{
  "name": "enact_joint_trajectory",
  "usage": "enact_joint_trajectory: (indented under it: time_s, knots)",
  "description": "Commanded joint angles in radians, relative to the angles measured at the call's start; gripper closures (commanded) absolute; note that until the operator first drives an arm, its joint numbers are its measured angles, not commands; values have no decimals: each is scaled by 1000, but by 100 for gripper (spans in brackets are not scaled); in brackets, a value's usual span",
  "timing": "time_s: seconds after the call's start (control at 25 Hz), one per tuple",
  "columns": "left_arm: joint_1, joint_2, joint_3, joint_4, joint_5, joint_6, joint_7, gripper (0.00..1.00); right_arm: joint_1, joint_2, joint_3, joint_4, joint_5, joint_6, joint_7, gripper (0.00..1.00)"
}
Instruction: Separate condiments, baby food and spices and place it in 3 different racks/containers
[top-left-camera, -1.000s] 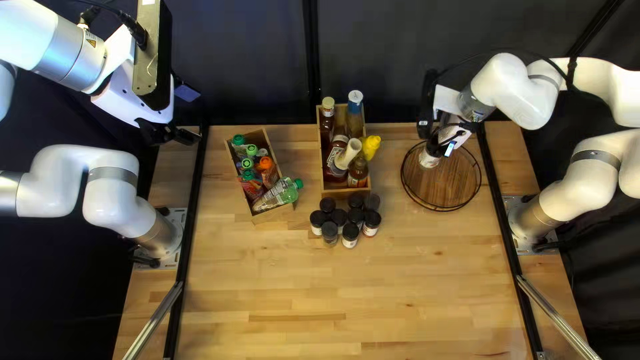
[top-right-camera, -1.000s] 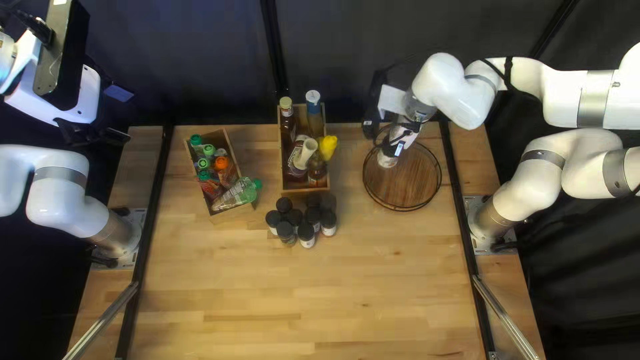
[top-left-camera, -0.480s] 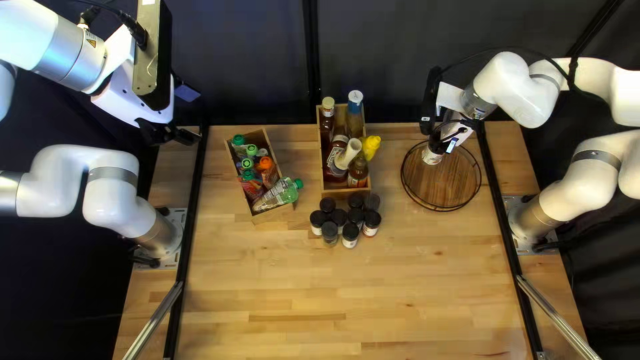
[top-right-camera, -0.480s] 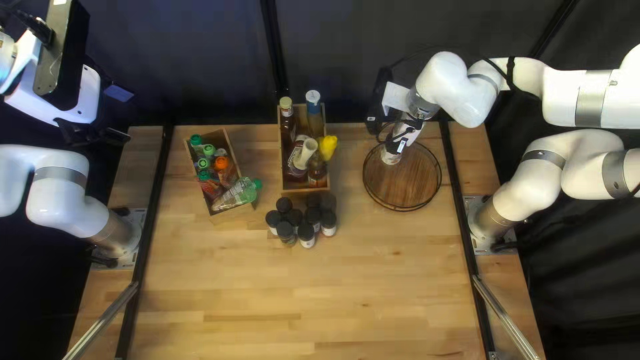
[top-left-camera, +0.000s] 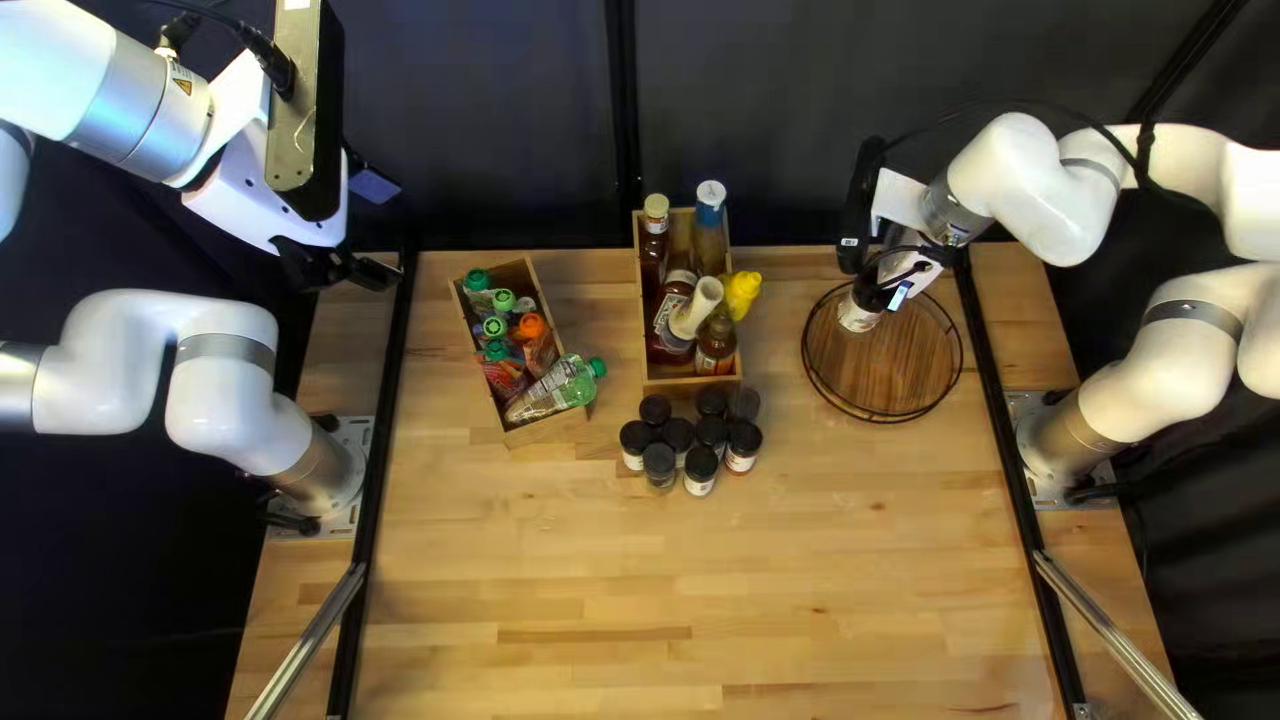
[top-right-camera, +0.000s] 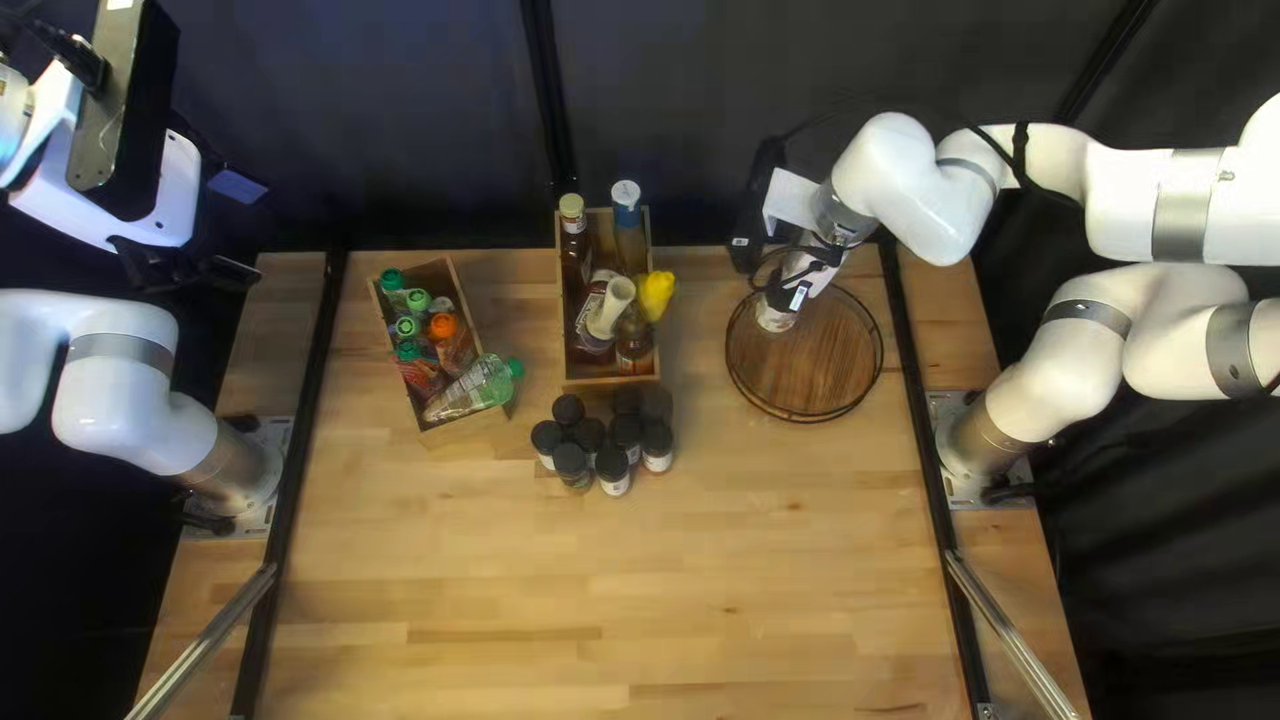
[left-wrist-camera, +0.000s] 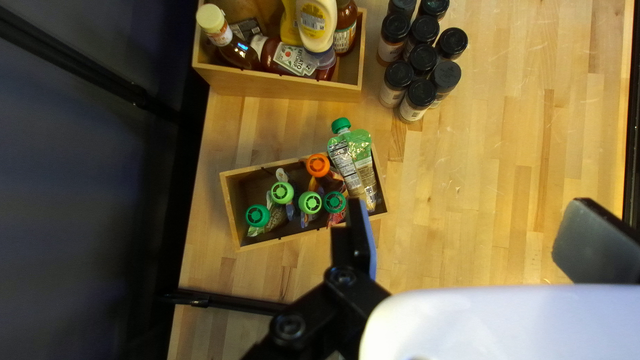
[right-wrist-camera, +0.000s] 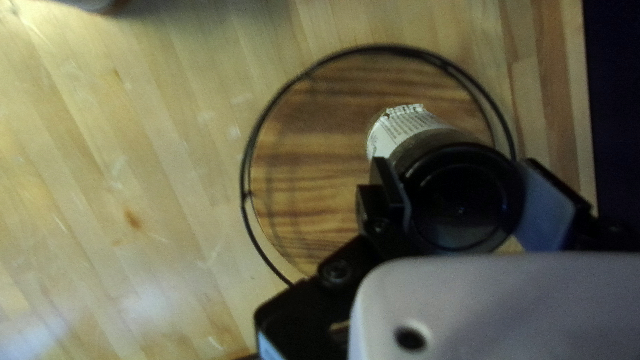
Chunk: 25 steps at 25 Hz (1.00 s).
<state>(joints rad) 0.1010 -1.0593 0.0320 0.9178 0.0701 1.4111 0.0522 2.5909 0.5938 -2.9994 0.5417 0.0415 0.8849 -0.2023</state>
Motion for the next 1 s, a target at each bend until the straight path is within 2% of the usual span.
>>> enact_joint_trajectory:
  time_s: [0.04,0.36,0.4,1.0]
  knots:
    - [0,0,0,0,0,0,0,0,-2,-3,-1,5,-6,15,-5,100]
    - [0,0,0,0,0,0,0,0,-32,-35,-107,-25,2,10,-116,100]
    - [0,0,0,0,0,0,0,0,-103,-43,-60,-30,47,2,-168,100]
    - [0,0,0,0,0,0,0,0,-103,-43,-60,-30,47,2,-168,100]
